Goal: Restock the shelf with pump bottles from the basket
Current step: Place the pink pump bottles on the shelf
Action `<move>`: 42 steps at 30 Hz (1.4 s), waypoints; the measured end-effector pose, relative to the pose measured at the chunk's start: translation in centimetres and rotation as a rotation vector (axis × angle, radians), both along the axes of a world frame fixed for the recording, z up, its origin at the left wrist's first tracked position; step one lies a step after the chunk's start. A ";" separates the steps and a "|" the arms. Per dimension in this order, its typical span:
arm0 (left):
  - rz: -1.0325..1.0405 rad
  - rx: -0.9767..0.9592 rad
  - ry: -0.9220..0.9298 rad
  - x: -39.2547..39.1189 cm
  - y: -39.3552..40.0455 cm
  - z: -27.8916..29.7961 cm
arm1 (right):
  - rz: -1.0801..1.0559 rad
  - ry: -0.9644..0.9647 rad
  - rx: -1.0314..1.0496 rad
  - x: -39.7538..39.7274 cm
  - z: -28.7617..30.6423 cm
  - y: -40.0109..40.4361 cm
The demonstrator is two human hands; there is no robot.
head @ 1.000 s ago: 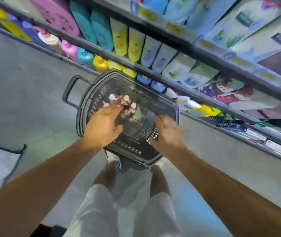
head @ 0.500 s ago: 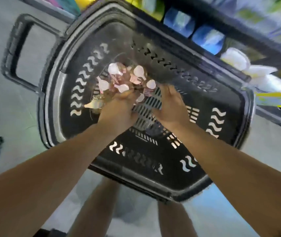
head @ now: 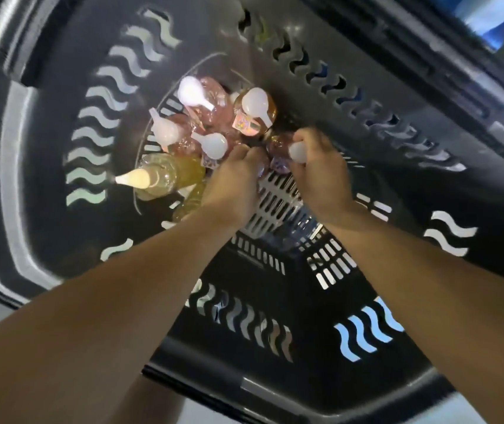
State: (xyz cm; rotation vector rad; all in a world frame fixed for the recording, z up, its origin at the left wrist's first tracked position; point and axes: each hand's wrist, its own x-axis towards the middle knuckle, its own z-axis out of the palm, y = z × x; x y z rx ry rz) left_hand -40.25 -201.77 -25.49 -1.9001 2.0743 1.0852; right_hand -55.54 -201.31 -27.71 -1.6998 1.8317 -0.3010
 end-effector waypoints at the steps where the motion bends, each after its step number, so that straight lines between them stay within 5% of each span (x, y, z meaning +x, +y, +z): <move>1: 0.032 -0.020 -0.015 -0.2 -0.1 -0.2 | -0.017 -0.007 0.011 -0.3 0.3 0.3; 11: 0.107 -0.100 0.054 1.2 2.5 10.1 | -0.142 -0.002 0.026 -1.5 11.2 5.5; 19: 0.066 -0.143 0.232 3.3 3.0 29.0 | -0.291 -0.117 0.013 -0.6 30.0 9.3; 26: 0.348 0.002 0.521 5.1 4.6 45.9 | -0.542 -0.458 0.040 -1.3 46.4 12.4; 42: 0.134 -0.398 0.639 2.4 15.1 72.5 | -0.457 -0.618 -0.428 -4.6 75.0 22.0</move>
